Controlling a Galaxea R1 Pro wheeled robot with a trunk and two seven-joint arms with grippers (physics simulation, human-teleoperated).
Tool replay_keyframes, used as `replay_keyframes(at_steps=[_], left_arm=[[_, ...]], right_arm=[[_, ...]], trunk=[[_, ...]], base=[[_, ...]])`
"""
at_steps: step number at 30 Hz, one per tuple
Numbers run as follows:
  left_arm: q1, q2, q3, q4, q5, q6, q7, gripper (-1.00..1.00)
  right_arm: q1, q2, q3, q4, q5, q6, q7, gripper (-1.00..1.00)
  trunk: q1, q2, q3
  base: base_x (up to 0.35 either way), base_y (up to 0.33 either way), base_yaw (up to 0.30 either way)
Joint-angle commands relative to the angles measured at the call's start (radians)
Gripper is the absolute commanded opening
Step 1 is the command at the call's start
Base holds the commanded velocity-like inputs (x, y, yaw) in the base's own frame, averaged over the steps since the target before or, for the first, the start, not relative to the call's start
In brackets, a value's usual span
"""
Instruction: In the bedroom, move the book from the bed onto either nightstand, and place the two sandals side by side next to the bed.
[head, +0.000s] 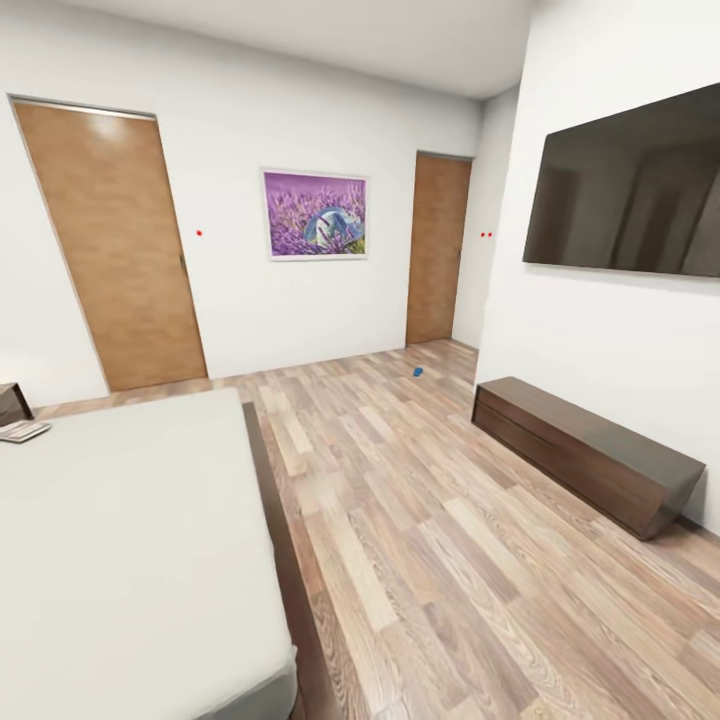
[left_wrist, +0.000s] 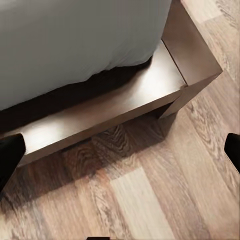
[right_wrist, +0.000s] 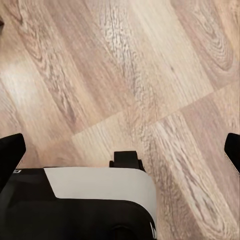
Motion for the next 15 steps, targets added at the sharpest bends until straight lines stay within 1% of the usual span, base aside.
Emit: replay_keyframes(at_steps=[1,9,15], left_arm=[[0.0,0.0,0.001,0.0,0.0,-0.003,0.0,1.0],[0.0,0.0,0.001,0.0,-0.001,-0.003,0.0,1.0],[0.0,0.0,0.001,0.0,-0.001,-0.003,0.0,1.0]], right_arm=[[0.0,0.0,-0.002,0.0,-0.001,-0.002,0.0,1.0],[0.0,0.0,-0.002,0.0,-0.001,-0.002,-0.001,1.0],[0.0,0.0,-0.002,0.0,-0.001,-0.002,-0.001,1.0]], trunk=[[0.001,0.0,-0.001],[0.001,0.0,-0.001],[0.001,0.0,-0.001]], base=[[0.324,0.0,-0.008],[0.325,-0.013,-0.003],[0.309,-0.1,0.0]])
